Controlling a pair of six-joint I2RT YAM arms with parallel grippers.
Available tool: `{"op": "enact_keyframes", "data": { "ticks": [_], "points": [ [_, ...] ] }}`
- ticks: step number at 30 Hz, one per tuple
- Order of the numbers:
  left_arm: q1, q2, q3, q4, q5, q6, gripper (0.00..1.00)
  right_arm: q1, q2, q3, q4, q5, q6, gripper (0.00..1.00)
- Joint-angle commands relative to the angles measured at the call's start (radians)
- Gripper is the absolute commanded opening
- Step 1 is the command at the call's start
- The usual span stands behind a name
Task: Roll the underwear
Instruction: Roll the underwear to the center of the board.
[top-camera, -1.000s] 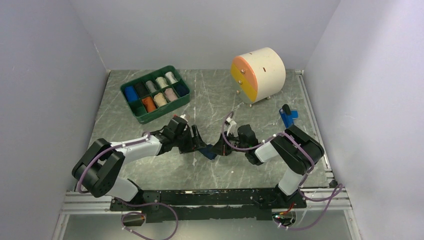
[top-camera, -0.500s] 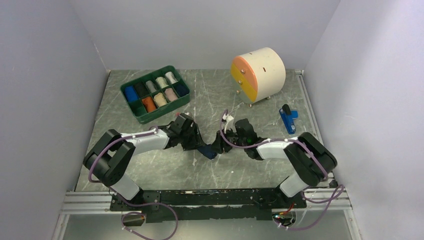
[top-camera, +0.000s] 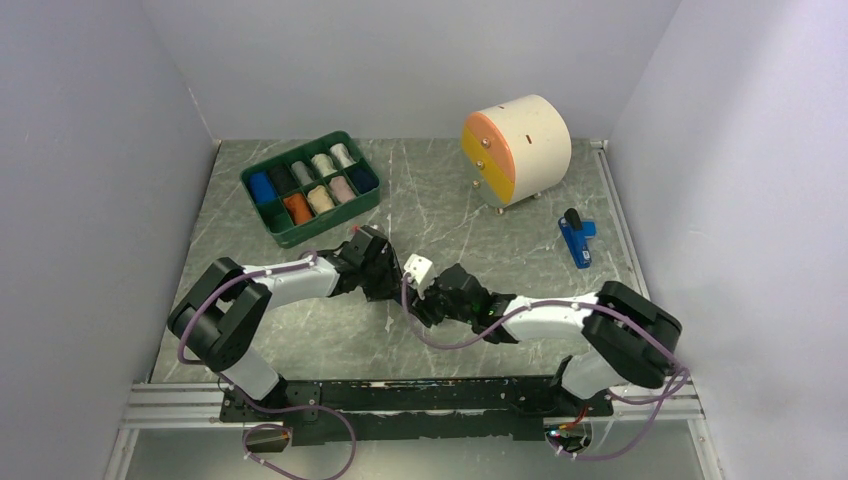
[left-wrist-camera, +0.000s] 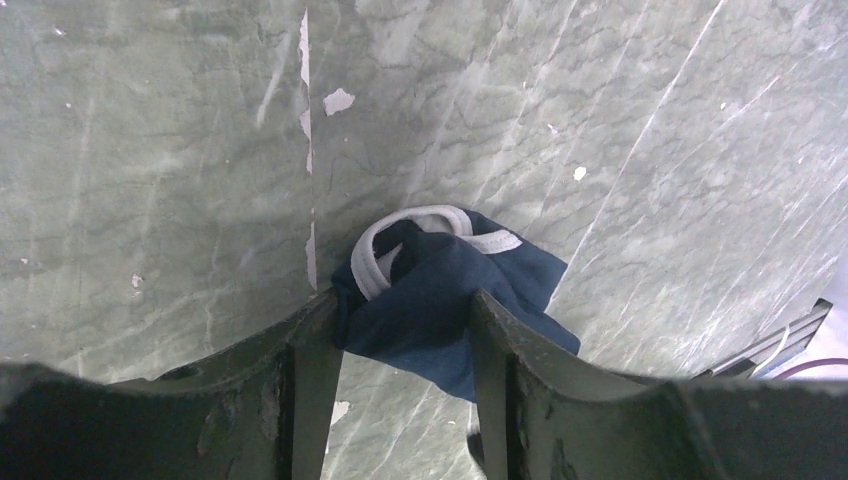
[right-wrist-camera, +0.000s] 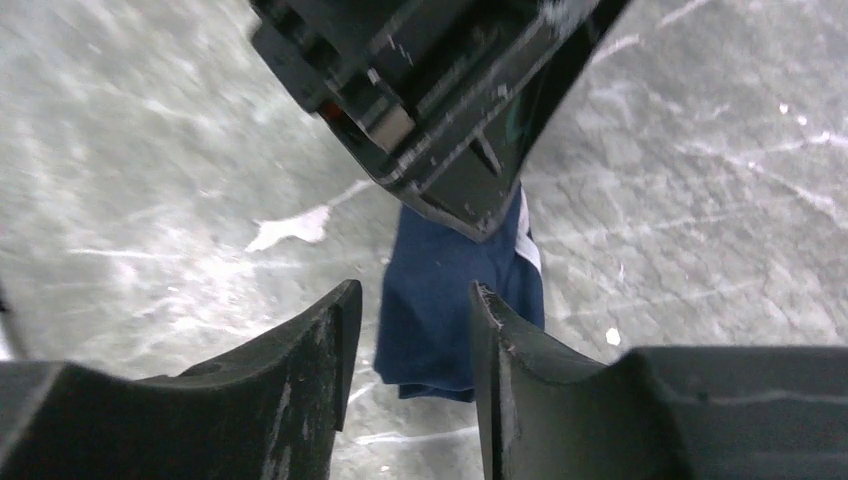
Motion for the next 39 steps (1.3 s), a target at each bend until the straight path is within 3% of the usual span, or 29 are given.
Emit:
{"op": "enact_keyframes", "data": {
  "ticks": [1,4,8,13,18,25,29,33,39],
  "points": [
    [-0.003,0.014,0.009,-0.044,-0.038,-0.001,0.53,0.020,0.078,0.007,0.020,0.132,-0.071,0.44],
    [-0.003,0.008,0.006,-0.041,-0.035,-0.004,0.53,0.020,0.102,-0.004,0.041,0.130,-0.056,0.39],
    [-0.002,0.001,0.007,-0.039,-0.024,-0.003,0.59,0.005,0.114,-0.025,0.068,0.107,0.026,0.20],
    [-0.002,-0.060,-0.023,-0.001,-0.010,-0.018,0.75,-0.132,0.128,-0.073,0.178,-0.183,0.257,0.12],
    [-0.002,-0.099,-0.098,0.169,0.057,-0.073,0.80,-0.257,0.229,-0.161,0.471,-0.430,0.553,0.12],
    [-0.026,-0.006,-0.081,0.230,0.083,-0.079,0.73,-0.349,0.409,-0.253,0.874,-0.522,0.844,0.13],
    [-0.034,0.043,-0.027,0.159,0.047,-0.065,0.56,-0.384,0.459,-0.280,1.008,-0.548,0.909,0.17],
    [-0.034,0.060,-0.024,0.143,0.012,-0.075,0.43,-0.388,0.382,-0.247,0.843,-0.539,0.824,0.28],
    [-0.034,0.088,-0.005,0.113,0.013,-0.077,0.38,-0.352,0.146,-0.124,0.250,-0.381,0.509,0.43]
  ]
}}
